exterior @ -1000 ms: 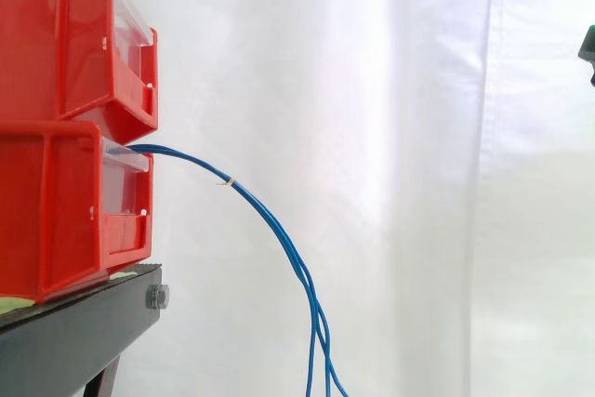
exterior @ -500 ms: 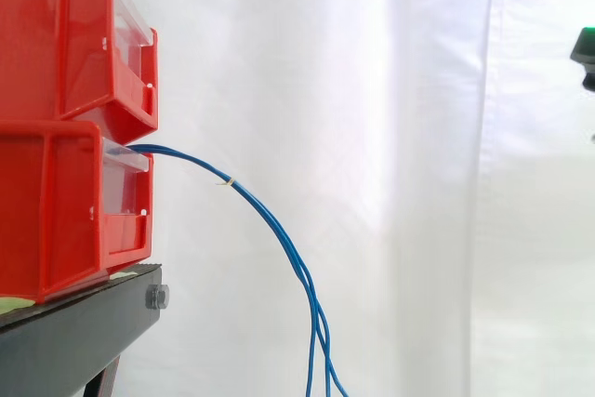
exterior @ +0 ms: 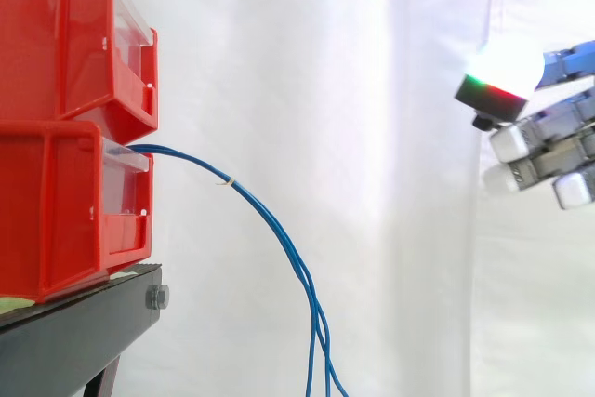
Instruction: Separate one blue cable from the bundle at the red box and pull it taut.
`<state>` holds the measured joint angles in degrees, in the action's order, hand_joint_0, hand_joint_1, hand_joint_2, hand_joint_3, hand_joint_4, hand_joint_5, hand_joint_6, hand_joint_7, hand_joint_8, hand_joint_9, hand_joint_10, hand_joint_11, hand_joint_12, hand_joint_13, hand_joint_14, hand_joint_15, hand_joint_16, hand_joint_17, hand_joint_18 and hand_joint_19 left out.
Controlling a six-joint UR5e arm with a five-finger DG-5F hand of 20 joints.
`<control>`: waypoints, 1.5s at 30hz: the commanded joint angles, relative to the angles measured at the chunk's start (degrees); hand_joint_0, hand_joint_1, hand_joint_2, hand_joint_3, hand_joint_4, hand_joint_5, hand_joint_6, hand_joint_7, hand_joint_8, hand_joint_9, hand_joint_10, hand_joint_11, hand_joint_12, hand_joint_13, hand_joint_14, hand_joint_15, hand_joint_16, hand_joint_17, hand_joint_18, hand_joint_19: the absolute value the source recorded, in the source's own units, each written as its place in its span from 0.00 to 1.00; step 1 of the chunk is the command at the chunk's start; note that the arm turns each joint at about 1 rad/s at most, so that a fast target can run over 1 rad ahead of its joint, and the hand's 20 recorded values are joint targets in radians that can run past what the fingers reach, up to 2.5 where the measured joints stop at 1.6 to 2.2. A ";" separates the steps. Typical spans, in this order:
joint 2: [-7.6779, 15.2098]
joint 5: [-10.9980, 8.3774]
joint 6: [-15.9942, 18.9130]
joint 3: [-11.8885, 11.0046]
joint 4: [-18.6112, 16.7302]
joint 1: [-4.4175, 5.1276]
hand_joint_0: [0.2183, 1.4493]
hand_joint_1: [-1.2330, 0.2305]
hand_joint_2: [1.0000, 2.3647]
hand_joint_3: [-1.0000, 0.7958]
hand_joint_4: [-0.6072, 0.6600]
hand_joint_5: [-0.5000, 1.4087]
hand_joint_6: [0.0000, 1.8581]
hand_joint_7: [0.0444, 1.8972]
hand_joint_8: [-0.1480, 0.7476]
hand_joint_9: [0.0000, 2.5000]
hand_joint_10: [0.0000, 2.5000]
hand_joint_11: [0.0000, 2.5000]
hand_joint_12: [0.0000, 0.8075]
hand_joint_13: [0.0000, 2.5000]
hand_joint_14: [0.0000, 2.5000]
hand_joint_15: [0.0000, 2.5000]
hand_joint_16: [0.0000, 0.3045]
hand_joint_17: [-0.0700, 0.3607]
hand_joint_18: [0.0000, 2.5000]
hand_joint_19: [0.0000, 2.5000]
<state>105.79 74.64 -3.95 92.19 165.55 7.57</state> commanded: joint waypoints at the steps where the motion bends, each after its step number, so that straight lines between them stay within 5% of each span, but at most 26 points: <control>1: 0.12 -3.98 -2.03 -0.08 -2.69 -0.01 0.30 0.47 0.00 0.30 0.68 0.15 0.27 0.36 0.50 0.21 0.00 0.16 0.43 0.12 0.00 0.07 0.19 0.47 0.14 0.20; 5: 0.12 -6.00 -4.14 0.01 -3.83 0.17 0.30 0.47 0.00 0.31 0.68 0.15 0.27 0.36 0.50 0.21 0.01 0.16 0.43 0.12 0.00 0.07 0.19 0.47 0.14 0.20; 7: 0.12 -9.51 -10.73 0.01 -5.06 0.34 0.30 0.47 0.00 0.30 0.68 0.15 0.27 0.36 0.50 0.21 0.00 0.15 0.43 0.12 0.00 0.07 0.19 0.47 0.14 0.20; 10: 0.12 -11.97 -16.97 0.01 -7.00 0.34 0.30 0.47 0.00 0.30 0.68 0.15 0.27 0.36 0.50 0.21 0.00 0.16 0.43 0.12 0.00 0.07 0.19 0.47 0.14 0.20; 12: 1.00 -14.96 -24.27 0.01 -10.86 0.43 0.30 0.47 0.00 0.30 0.68 0.15 0.27 0.36 0.50 0.21 0.00 0.15 0.44 0.12 0.00 0.07 0.19 0.47 0.14 0.20; 16: 3.02 -16.98 -26.90 0.01 -12.62 0.52 0.30 0.47 0.00 0.30 0.68 0.15 0.27 0.36 0.50 0.21 0.00 0.15 0.44 0.12 0.00 0.07 0.19 0.47 0.14 0.20; 24: 6.71 -14.08 -25.94 0.01 -13.68 0.60 0.30 0.47 0.00 0.30 0.68 0.15 0.27 0.36 0.50 0.21 0.00 0.16 0.44 0.13 0.00 0.07 0.19 0.47 0.15 0.20; 34: 6.71 -11.27 -24.18 0.01 -14.20 0.69 0.30 0.47 0.00 0.30 0.68 0.16 0.27 0.36 0.50 0.21 0.00 0.15 0.44 0.13 0.00 0.07 0.19 0.47 0.15 0.20; 43: 6.80 -10.66 -24.00 0.01 -13.33 0.52 0.30 0.47 0.00 0.30 0.68 0.16 0.27 0.36 0.50 0.21 0.01 0.16 0.44 0.13 0.00 0.07 0.19 0.47 0.15 0.20; 45: 8.12 -10.04 -23.12 0.01 -13.68 0.52 0.30 0.47 0.00 0.30 0.68 0.16 0.27 0.36 0.50 0.22 0.00 0.16 0.44 0.13 0.00 0.07 0.19 0.47 0.15 0.20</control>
<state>112.82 63.88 -27.98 92.18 152.11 8.13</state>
